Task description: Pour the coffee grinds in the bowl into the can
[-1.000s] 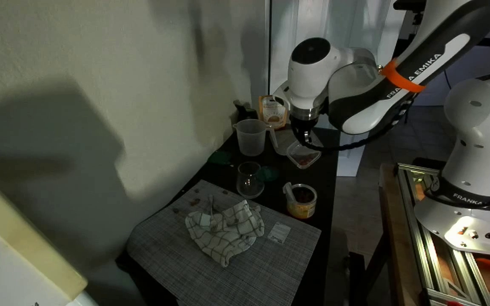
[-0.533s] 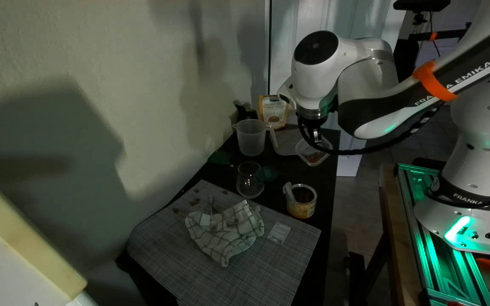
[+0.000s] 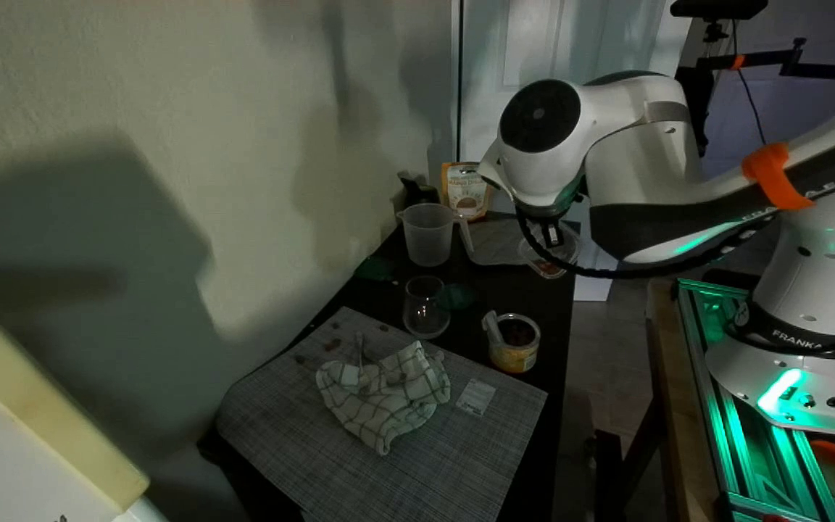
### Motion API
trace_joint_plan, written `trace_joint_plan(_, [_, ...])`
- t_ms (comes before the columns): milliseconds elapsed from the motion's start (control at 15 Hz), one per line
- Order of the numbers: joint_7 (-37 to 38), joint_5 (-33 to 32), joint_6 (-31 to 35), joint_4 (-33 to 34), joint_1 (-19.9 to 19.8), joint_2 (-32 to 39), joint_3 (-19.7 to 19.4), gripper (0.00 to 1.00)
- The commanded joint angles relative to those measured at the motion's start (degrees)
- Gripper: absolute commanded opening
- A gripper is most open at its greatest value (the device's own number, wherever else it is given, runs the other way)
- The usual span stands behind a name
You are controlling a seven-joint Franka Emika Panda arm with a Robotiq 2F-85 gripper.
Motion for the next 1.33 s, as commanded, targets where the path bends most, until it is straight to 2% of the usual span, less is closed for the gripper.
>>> trace_joint_plan(0, [2.11,-2.86,-2.29,0.45,-0.24,3.83,3.95,0.03])
trace_joint_plan(600, [8.35,-7.80,-0.07,4.32,-4.78,3.93,12.06,0.03])
trace_joint_plan(1267, [8.83,-12.91,-6.98,9.23,-7.63,2.32,19.51,0.03])
